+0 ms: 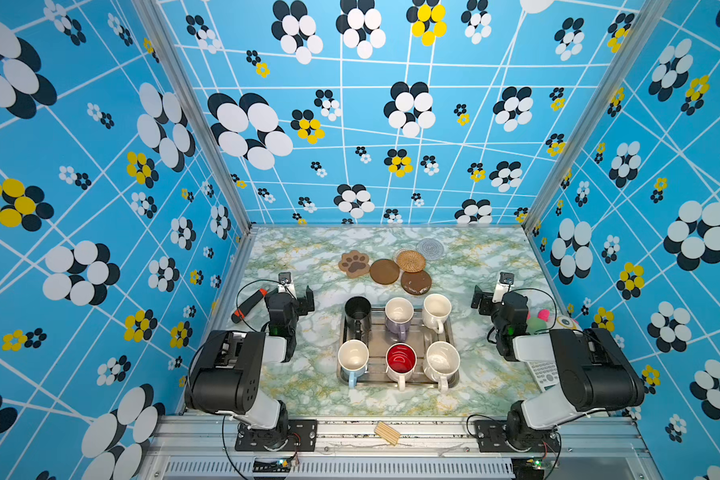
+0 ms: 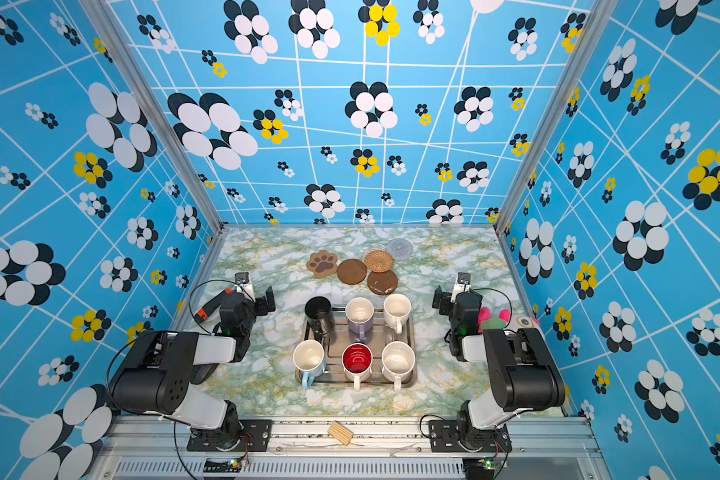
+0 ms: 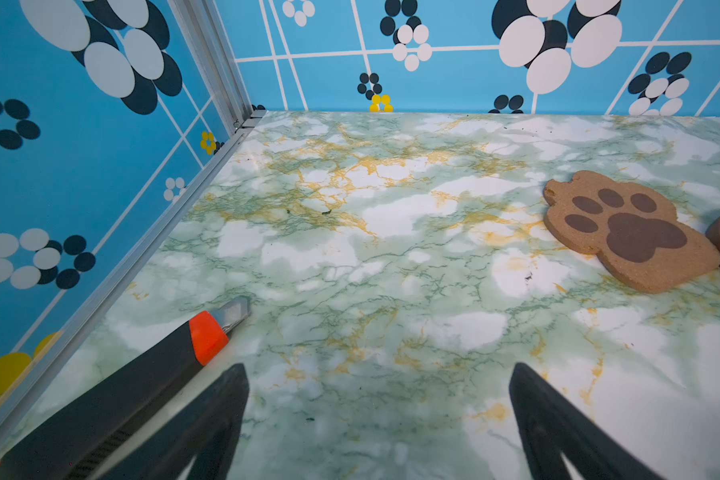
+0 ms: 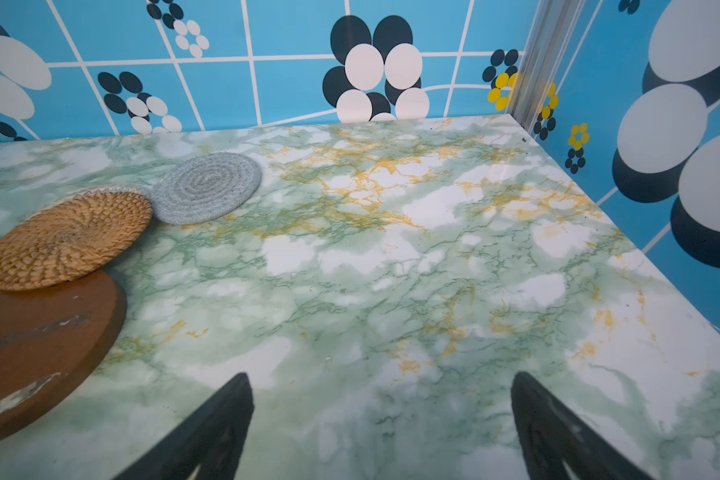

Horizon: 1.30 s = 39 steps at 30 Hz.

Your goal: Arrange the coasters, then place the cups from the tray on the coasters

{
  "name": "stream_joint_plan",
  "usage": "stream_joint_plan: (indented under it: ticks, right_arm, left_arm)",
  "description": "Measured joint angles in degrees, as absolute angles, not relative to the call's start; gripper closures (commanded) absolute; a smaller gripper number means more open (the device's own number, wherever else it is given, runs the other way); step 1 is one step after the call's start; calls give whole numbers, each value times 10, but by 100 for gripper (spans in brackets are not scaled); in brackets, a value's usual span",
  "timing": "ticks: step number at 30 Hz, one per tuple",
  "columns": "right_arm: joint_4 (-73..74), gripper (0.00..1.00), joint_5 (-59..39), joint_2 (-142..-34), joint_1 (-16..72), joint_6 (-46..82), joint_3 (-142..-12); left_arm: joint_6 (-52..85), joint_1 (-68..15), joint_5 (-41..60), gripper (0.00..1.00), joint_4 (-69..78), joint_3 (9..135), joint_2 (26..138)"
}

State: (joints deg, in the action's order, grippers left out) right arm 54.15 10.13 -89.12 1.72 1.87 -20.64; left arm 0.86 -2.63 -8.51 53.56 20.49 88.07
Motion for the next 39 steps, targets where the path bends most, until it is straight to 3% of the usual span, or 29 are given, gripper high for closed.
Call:
stream_joint_plan:
  ticks: [34, 39]
  right_arm:
    - [542, 1, 101, -891, 17, 19, -207]
    - [542, 5, 101, -891, 17, 19, -207]
  left_arm:
    - [9, -26, -85, 1, 536, 205, 881]
    - [9, -26, -85, 1, 536, 205, 881]
